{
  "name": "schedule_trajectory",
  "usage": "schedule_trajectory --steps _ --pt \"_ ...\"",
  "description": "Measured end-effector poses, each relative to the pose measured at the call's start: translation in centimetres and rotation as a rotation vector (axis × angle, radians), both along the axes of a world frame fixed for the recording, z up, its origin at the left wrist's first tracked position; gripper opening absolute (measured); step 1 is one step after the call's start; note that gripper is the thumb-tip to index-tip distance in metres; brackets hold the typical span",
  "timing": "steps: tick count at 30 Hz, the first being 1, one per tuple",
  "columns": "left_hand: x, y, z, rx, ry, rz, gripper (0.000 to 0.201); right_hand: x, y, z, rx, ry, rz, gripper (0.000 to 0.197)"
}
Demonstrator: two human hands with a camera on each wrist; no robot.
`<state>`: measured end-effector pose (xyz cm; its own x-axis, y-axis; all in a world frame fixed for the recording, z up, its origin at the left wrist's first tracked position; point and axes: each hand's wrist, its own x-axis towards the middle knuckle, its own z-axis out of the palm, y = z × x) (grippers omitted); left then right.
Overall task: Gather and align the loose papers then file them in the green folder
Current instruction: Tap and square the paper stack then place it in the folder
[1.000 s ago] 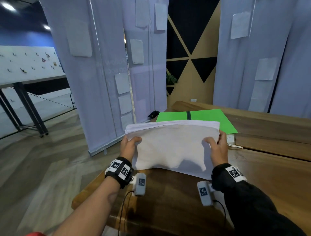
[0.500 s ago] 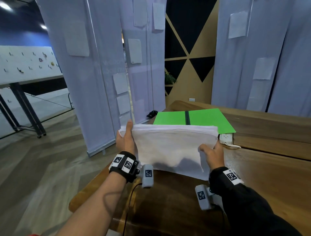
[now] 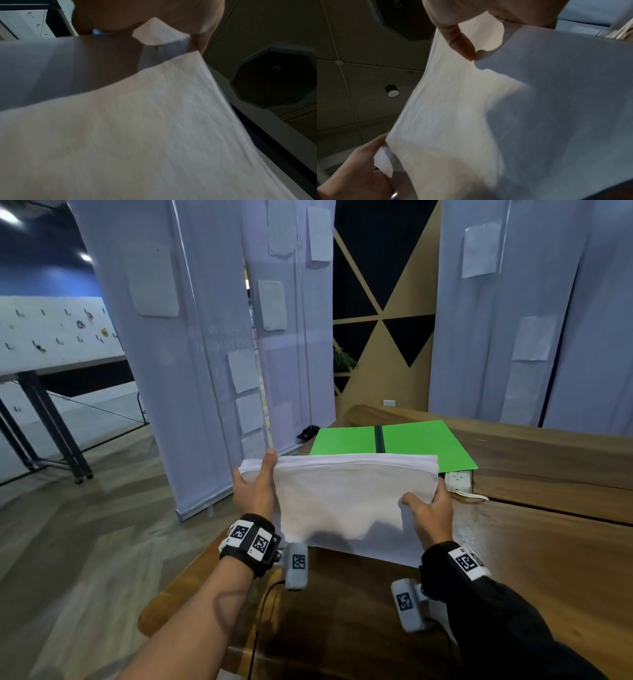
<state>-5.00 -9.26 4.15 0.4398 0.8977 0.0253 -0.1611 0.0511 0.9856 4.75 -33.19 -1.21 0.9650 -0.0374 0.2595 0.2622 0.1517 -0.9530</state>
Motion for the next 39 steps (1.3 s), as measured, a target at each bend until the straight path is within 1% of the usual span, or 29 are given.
schedule_trajectory --steps 2,3,6,9,13,15,17,18,19,20,21,22,25,28,29,31,33,36,37,39 --pt "0.2 0.2 0.1 0.0 -0.007 0.005 0.069 -0.1 0.0 0.0 -0.006 -0.008 -0.001 0.036" --pt "0.1 0.2 0.2 -0.009 -0.008 -0.004 0.062 -0.1 0.0 0.0 0.0 -0.011 -0.002 0.036" --pt "0.1 0.1 0.4 -0.014 -0.037 -0.003 0.06 -0.1 -0.1 0.0 0.02 -0.006 -0.008 0.034" --pt "0.0 -0.1 0.4 0.019 -0.065 -0.005 0.063 0.0 0.0 0.0 0.022 0.018 0.005 0.035" --pt "-0.5 0.6 -0.7 0.07 -0.132 -0.129 0.071 0.4 -0.3 -0.1 0.03 0.031 0.043 0.036" --pt "-0.8 1.4 -1.5 0.067 -0.137 -0.155 0.09 0.4 -0.4 -0.1 0.025 0.03 0.068 0.035" --pt "-1.1 1.7 -1.8 -0.011 -0.13 -0.269 0.096 0.4 -0.3 0.1 0.023 0.046 0.092 0.028" --pt "-1.2 1.6 -1.9 -0.021 -0.126 -0.344 0.1 0.6 -0.2 0.2 0.032 0.063 0.091 0.024" --pt "-1.2 1.6 -2.1 -0.005 -0.105 -0.42 0.107 0.7 0.0 0.3 0.043 0.081 0.085 0.02" --pt "-1.2 1.5 -2.2 0.036 -0.082 -0.461 0.11 0.7 0.2 0.5 0.043 0.083 0.078 0.016" --pt "-1.2 1.3 -2.1 0.087 -0.067 -0.467 0.107 0.7 0.4 0.9 0.036 0.066 0.074 0.013" --pt "-1.2 1.0 -2.1 0.119 -0.054 -0.459 0.099 0.6 0.7 1.2 0.019 0.046 0.066 0.014" --pt "-0.9 0.9 -2.1 0.128 -0.05 -0.479 0.07 0.5 1.1 1.9 0.021 0.016 0.027 0.026" --pt "-0.7 1.7 -2.9 0.145 -0.003 -0.413 0.039 0.6 0.0 1.3 -0.001 0.051 0.041 0.019" --pt "-0.7 2.1 -3.2 0.138 0.02 -0.404 0.03 0.7 -0.5 0.7 -0.017 0.077 0.051 0.022" --pt "-0.7 2.3 -3.4 0.15 0.075 -0.435 0.026 0.9 -1.0 -0.3 -0.05 0.144 0.055 0.027" --pt "-0.4 2.2 -3.2 0.14 0.091 -0.429 0.025 1.0 -1.0 -0.4 -0.06 0.177 0.034 0.024" --pt "0.1 1.9 -1.9 0.066 -0.02 -0.385 0.027 1.2 -0.7 0.6 -0.036 0.156 0.008 0.02" --pt "0.2 1.9 -1.4 0.053 -0.059 -0.385 0.028 1.3 -0.7 1.1 -0.012 0.138 0.007 0.019" --pt "0.2 2.7 -0.9 0.055 -0.091 -0.404 0.025 1.6 -1.0 1.8 0.029 0.104 0.012 0.021"
